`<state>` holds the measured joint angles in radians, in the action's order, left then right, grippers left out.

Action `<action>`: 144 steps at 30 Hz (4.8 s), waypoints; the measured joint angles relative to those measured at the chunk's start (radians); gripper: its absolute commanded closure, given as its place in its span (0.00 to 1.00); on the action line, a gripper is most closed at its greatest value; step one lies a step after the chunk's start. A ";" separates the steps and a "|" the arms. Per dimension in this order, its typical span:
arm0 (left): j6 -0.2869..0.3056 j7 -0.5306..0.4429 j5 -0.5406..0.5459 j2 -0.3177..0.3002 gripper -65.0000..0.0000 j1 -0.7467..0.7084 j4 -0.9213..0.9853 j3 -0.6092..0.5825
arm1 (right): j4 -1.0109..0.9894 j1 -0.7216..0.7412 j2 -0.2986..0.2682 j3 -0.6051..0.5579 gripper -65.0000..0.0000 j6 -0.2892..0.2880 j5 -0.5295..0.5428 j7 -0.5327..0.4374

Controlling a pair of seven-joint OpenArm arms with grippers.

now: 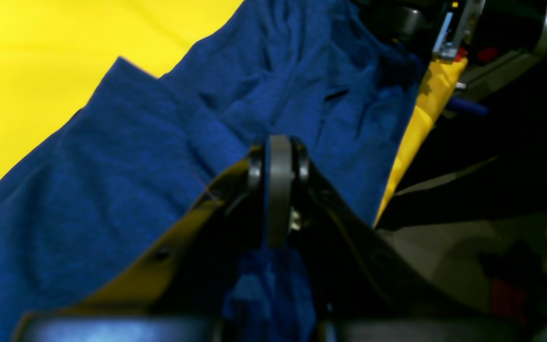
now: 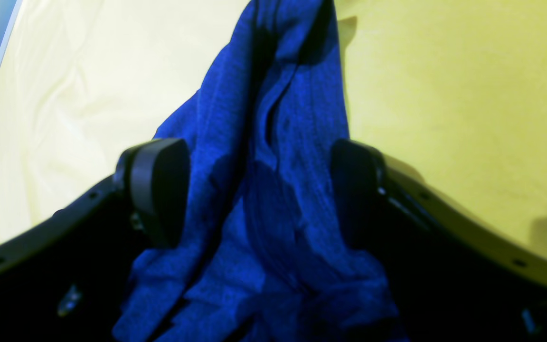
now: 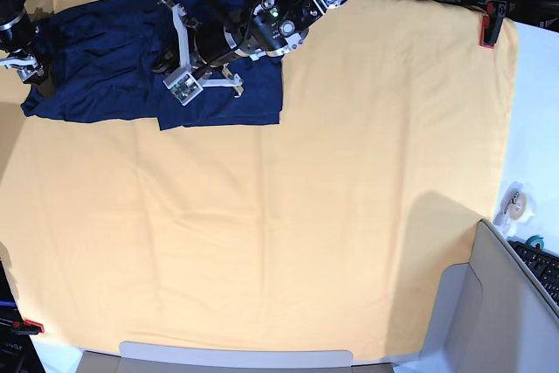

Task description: Fold the T-shirt properly

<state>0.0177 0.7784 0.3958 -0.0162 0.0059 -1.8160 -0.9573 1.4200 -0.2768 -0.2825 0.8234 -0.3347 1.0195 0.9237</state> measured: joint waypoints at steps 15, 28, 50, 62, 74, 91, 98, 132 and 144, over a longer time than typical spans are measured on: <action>0.001 0.045 0.005 -0.150 1.00 -0.001 -0.086 0.000 | 0.000 0.000 -0.002 0.003 0.29 0.000 0.001 0.004; 0.000 0.032 0.000 -0.055 1.00 -0.012 0.091 -0.011 | 0.000 -0.001 -0.001 0.003 0.29 0.000 0.001 0.003; -0.010 0.032 -0.005 -0.016 1.00 -0.009 0.092 -0.041 | 0.000 0.000 0.000 0.002 0.29 0.000 0.001 0.003; 0.000 0.023 0.000 -0.001 1.00 0.069 0.143 -0.178 | 0.000 0.000 0.000 0.002 0.29 0.000 0.001 0.003; 0.000 -0.100 0.005 -0.119 1.00 0.059 -0.106 -0.020 | 0.050 -0.008 -0.002 0.025 0.29 0.003 -0.026 0.046; 0.004 -0.096 0.006 -0.212 0.79 -0.114 -0.214 0.288 | 0.060 0.018 -0.213 0.120 0.29 -0.272 -0.063 0.255; 0.001 -0.095 0.007 -0.214 0.79 -0.117 -0.214 0.299 | -0.166 0.056 -0.196 0.122 0.29 -0.345 -0.127 0.269; 0.001 -0.088 0.007 -0.214 0.79 -0.118 -0.214 0.298 | -0.036 0.011 -0.053 -0.074 0.37 -0.388 -0.040 0.181; 0.001 -0.087 0.007 -0.214 0.79 -0.137 -0.214 0.298 | -0.013 0.029 -0.029 -0.077 1.00 -0.383 -0.085 0.217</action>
<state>0.0185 0.6914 0.4026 -0.2302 -0.1310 -2.0296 -0.6590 1.4075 -0.2481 -0.3111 0.7460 -0.7181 0.9348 1.1412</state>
